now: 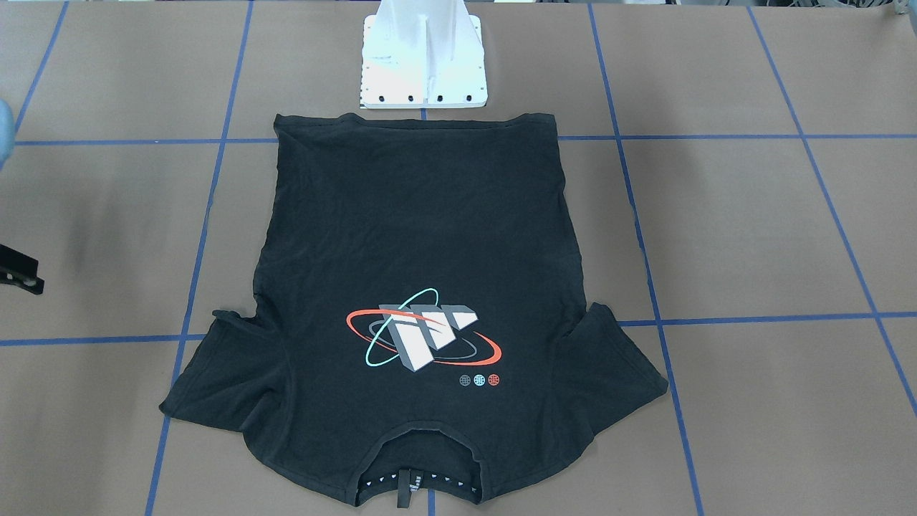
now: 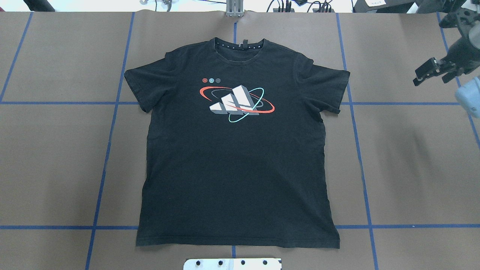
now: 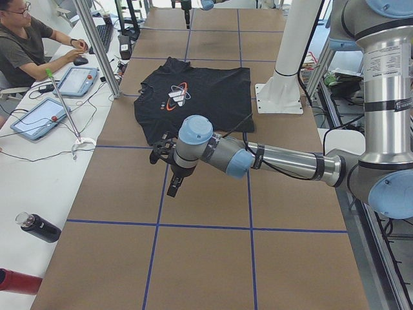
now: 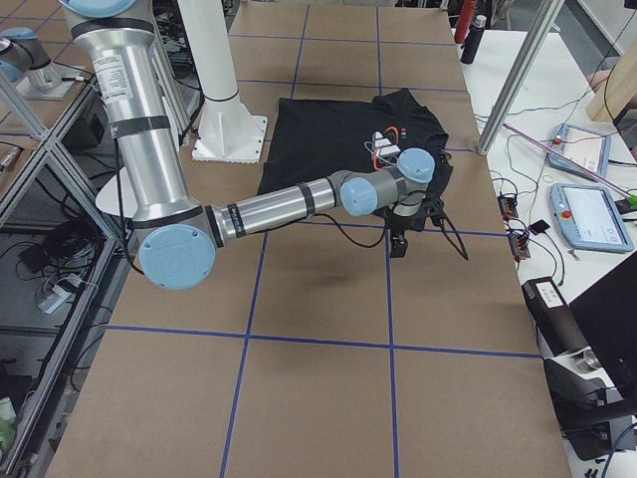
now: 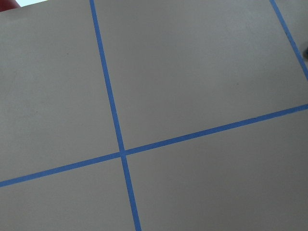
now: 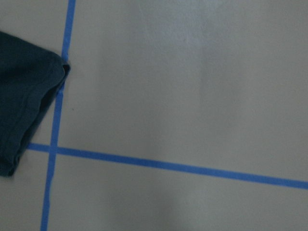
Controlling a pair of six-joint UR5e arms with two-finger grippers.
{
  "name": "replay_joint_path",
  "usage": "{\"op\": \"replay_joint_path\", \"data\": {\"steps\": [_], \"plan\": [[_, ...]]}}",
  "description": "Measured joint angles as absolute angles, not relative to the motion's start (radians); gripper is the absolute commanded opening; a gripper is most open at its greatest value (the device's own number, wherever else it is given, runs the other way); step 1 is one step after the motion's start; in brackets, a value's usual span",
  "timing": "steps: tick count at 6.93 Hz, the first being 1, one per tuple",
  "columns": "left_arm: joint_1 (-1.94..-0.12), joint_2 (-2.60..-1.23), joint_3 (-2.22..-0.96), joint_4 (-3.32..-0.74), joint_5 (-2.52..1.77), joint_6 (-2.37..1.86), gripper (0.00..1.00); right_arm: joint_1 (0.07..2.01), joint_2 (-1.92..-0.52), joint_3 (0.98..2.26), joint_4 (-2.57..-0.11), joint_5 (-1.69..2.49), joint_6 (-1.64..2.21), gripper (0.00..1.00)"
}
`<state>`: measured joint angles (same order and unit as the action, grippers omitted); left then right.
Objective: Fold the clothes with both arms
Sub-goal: 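Move the right gripper down to the sleeve nearest it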
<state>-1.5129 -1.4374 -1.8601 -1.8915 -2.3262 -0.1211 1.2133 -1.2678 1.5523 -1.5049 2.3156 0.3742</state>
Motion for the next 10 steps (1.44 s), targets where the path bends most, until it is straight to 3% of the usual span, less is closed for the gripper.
{"op": "replay_joint_path", "data": {"steps": [2, 4, 6, 10], "plan": [[-1.513, -1.437, -1.864, -1.894, -2.327, -0.122, 1.0, 1.178, -1.121, 1.326, -1.329, 2.313, 0.529, 0.99], [-1.513, -1.437, -1.87, -1.894, -2.326, -0.122, 1.0, 1.127, -1.063, 1.156, -1.056, 2.302, 0.74, 0.97], [-1.513, -1.437, -1.871, -1.894, -2.326, -0.122, 1.0, 1.089, -1.043, 1.12, -0.99, 2.266, 0.791, 0.89], [-1.513, -1.437, -1.871, -1.894, -2.326, -0.123, 1.0, 1.026, -0.985, 1.066, -0.981, 2.144, 0.795, 0.63]]}}
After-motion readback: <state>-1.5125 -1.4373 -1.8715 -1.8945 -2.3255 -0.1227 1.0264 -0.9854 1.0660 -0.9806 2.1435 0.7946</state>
